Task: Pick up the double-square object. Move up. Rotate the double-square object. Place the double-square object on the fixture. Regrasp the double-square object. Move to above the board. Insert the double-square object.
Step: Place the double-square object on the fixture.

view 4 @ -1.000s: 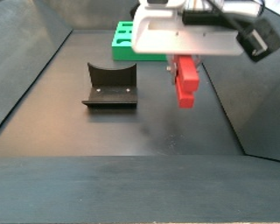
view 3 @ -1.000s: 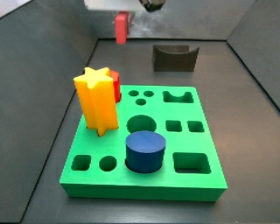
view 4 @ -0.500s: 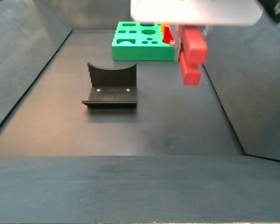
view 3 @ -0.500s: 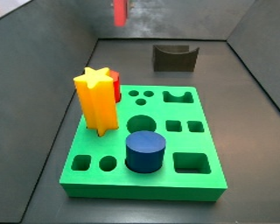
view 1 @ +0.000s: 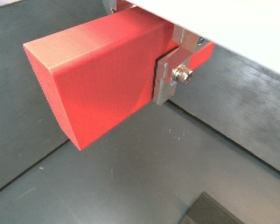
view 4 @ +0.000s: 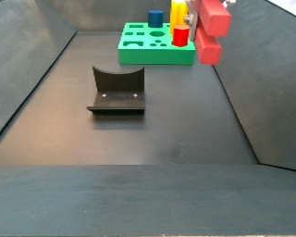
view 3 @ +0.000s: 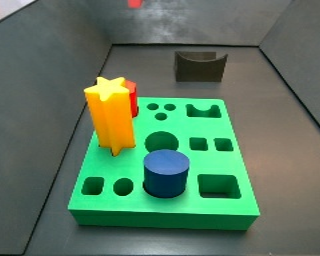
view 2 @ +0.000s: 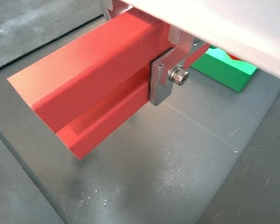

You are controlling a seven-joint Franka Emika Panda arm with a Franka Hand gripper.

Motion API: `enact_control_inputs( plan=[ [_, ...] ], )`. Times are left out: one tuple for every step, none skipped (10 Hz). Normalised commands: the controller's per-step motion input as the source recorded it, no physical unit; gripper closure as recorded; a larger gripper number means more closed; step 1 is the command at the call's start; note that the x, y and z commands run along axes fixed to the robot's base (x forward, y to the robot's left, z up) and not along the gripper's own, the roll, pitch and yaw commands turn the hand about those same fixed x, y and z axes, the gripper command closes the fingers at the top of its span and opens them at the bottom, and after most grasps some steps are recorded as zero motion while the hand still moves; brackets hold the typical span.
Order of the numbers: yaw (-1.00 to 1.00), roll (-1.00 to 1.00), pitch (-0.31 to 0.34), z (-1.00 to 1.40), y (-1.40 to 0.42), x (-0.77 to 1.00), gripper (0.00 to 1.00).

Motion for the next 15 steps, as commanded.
enact_control_inputs(
  plan=[
    [0.07,-0.11,-0.087,-0.16,-0.5,1.0,1.0],
    [0.06,-0.11,-0.076,-0.16,-0.46,1.0,1.0],
    [0.04,-0.13,-0.039,-0.14,-0.4,1.0,1.0],
    [0.02,-0.12,-0.019,-0.13,-0.37,1.0,1.0],
    [0.02,-0.09,-0.005,-0.13,-0.34,1.0,1.0],
    [0.03,-0.06,0.009,-0.12,-0.31,1.0,1.0],
    [0.03,-0.06,0.016,-0.11,-0.29,1.0,1.0],
    [0.03,-0.06,0.018,-0.11,-0.27,1.0,1.0],
    [0.02,-0.06,0.029,-0.1,-0.23,1.0,1.0],
    [0.02,-0.06,0.034,-0.09,-0.21,1.0,1.0],
    [0.02,-0.06,0.046,-0.08,-0.18,1.0,1.0],
    [0.02,-0.06,0.062,-0.07,-0.16,1.0,1.0],
    [0.02,-0.06,0.071,-0.06,-0.13,1.0,1.0],
    [0.03,-0.06,0.08,-0.06,-0.12,1.0,1.0],
    [0.03,-1.0,0.027,0.43,0.47,0.83,1.0]
  ],
)
